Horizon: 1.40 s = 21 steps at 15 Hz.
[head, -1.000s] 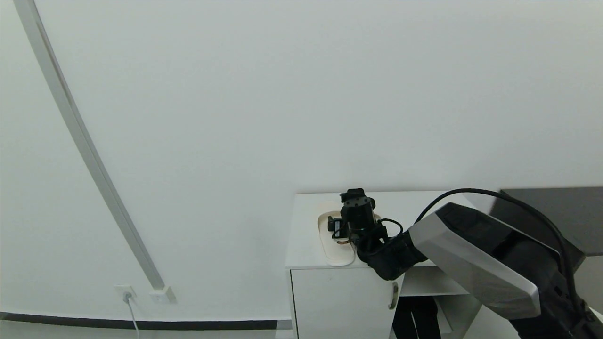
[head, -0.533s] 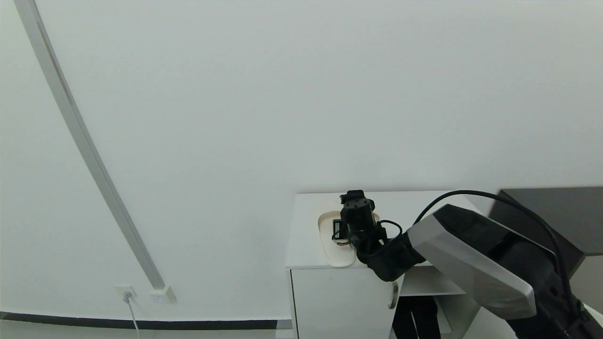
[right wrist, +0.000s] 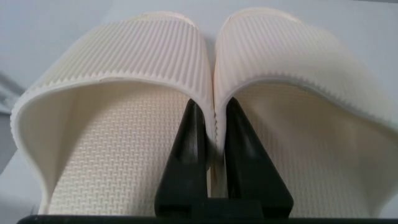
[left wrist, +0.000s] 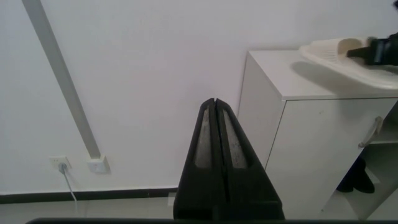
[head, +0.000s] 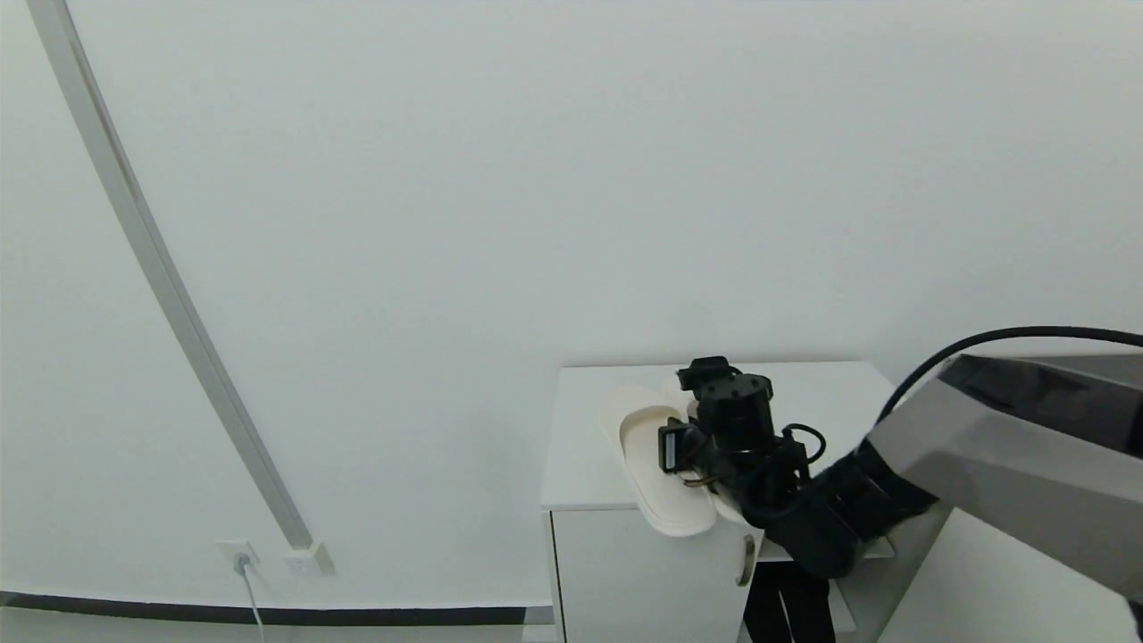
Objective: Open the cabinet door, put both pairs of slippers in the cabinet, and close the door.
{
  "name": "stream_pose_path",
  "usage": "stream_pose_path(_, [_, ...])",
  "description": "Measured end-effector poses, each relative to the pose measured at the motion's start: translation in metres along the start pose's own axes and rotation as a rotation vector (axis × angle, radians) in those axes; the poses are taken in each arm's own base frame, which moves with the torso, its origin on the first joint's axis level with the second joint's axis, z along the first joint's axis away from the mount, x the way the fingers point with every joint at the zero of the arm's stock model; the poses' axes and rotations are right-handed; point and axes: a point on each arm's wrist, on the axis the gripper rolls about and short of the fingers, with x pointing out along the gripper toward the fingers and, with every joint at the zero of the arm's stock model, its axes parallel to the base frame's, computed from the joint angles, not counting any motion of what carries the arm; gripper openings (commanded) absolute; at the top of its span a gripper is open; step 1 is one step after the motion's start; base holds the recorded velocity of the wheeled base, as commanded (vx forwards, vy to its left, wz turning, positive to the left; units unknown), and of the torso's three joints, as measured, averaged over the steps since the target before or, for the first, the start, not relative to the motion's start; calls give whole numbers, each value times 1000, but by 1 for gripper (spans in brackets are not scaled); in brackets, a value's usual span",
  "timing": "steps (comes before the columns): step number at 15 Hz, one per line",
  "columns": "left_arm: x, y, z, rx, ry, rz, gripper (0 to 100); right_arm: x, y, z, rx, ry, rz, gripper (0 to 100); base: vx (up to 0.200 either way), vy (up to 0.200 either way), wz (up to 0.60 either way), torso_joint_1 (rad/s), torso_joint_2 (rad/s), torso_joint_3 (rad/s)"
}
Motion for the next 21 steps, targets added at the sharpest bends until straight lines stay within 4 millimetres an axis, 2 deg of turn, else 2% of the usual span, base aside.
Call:
stream_pose_path(5, [0, 0, 0, 1, -1, 1, 0, -110, -28, 10, -30, -13, 290, 0, 0, 0, 0, 0, 0, 0])
stream_pose_path(7, [0, 0, 0, 0, -1, 1, 0, -141, -36, 13, -57, 9, 396, 0, 0, 0, 0, 0, 0, 0])
stream_pose_path(8, [0, 0, 0, 0, -1, 0, 0, -150, -39, 13, -64, 19, 402, 0, 0, 0, 0, 0, 0, 0])
stream_pose_path(11, [0, 0, 0, 0, -1, 0, 0, -154, -43, 16, -60, 8, 403, 0, 0, 0, 0, 0, 0, 0])
stream_pose_path(17, [0, 0, 0, 2, -1, 0, 0, -138, -43, 11, -52, -22, 411, 0, 0, 0, 0, 0, 0, 0])
stream_pose_path(21, [0, 0, 0, -1, 0, 0, 0, -134, -43, 5, -56, 0, 407, 0, -200, 0, 0, 13, 6, 1])
